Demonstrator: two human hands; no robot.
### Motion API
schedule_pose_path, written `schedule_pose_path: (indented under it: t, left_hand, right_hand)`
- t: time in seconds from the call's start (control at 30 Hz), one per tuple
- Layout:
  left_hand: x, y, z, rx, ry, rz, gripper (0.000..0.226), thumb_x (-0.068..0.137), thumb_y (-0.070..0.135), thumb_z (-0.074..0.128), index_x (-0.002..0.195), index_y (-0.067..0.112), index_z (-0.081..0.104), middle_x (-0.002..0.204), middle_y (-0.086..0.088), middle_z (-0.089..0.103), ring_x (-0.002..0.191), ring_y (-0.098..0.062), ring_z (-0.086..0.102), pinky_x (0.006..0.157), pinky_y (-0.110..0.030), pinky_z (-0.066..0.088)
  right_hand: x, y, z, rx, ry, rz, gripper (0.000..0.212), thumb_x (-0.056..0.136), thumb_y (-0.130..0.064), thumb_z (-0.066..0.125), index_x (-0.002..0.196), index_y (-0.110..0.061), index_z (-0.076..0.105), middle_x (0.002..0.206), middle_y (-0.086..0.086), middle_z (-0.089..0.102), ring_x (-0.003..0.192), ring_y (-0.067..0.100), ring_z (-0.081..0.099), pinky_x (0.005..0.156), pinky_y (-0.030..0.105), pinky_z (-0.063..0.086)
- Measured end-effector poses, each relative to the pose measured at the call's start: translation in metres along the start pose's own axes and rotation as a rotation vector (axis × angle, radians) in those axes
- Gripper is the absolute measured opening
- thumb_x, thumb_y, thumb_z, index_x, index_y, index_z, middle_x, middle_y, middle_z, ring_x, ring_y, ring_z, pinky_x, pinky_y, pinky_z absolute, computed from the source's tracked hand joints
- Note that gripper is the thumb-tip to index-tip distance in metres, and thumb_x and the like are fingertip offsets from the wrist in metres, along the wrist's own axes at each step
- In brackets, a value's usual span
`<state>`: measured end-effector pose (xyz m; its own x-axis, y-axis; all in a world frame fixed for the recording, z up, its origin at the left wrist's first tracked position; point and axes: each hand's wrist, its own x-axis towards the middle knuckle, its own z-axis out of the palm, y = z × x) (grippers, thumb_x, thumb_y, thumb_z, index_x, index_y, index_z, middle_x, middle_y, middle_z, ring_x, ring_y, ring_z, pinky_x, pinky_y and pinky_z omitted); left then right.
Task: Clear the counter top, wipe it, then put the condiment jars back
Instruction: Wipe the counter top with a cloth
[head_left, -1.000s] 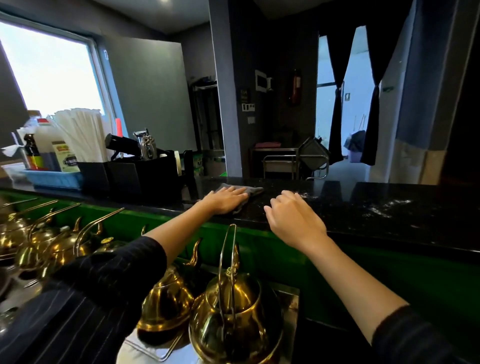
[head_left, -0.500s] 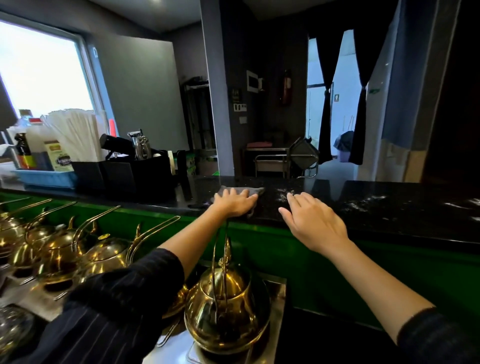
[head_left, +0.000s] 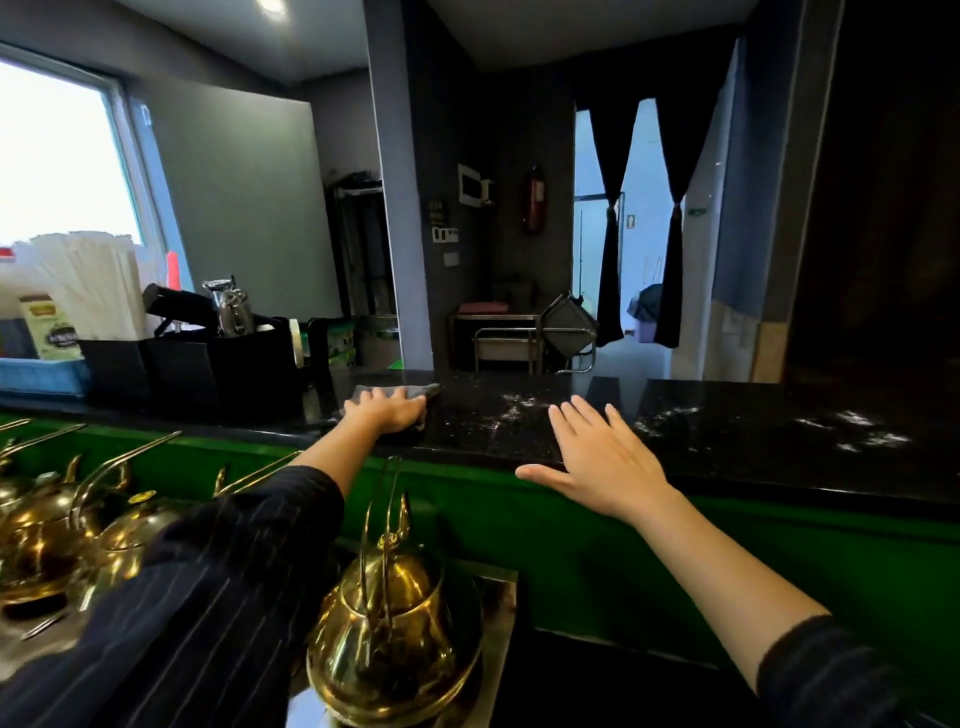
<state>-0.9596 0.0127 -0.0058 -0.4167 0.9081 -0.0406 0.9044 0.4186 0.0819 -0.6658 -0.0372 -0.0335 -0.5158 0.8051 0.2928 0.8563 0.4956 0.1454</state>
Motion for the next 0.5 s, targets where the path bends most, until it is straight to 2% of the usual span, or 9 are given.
schedule_pose_path:
  t: [0.13,0.33,0.43,0.5]
  left_hand:
    - [0.005,0.039,0.001,0.031,0.014,-0.053,0.066,0.094,0.063,0.015,0.152,0.031,0.014,0.159,-0.018,0.006,0.145,-0.039,0.007,0.114,-0.057,0.007]
    - [-0.013,0.123,0.014,0.033,-0.053,0.258,0.063,0.096,0.06,0.017,0.152,0.031,0.012,0.159,-0.017,0.006,0.146,-0.038,0.005,0.114,-0.059,0.005]
    - [-0.006,0.09,0.009,0.022,-0.032,0.306,0.062,0.097,0.055,0.019,0.152,0.026,0.012,0.16,-0.013,0.009,0.146,-0.036,0.006,0.115,-0.059,0.008]
    - [0.011,0.053,0.007,-0.006,0.0,0.218,0.065,0.097,0.056,0.019,0.152,0.021,0.013,0.16,-0.011,0.011,0.147,-0.033,0.009,0.116,-0.055,0.009]
  right_hand:
    - [0.005,-0.001,0.003,-0.035,0.015,-0.012,0.109,0.074,-0.082,0.004,0.153,-0.008,0.014,0.16,0.008,0.019,0.149,0.021,0.01,0.119,0.048,0.015]
    - [0.001,0.004,0.003,-0.1,0.039,-0.016,0.109,0.075,-0.081,0.001,0.153,-0.006,0.013,0.16,0.01,0.017,0.149,0.021,0.008,0.119,0.048,0.012]
    - [0.0,0.002,0.001,-0.073,0.034,-0.034,0.109,0.075,-0.081,0.002,0.153,-0.006,0.008,0.161,0.01,0.011,0.15,0.02,0.001,0.12,0.046,0.007]
    - [-0.001,-0.002,0.001,-0.042,0.009,-0.035,0.108,0.076,-0.081,0.004,0.153,-0.006,0.007,0.161,0.01,0.009,0.149,0.02,-0.002,0.121,0.046,0.006]
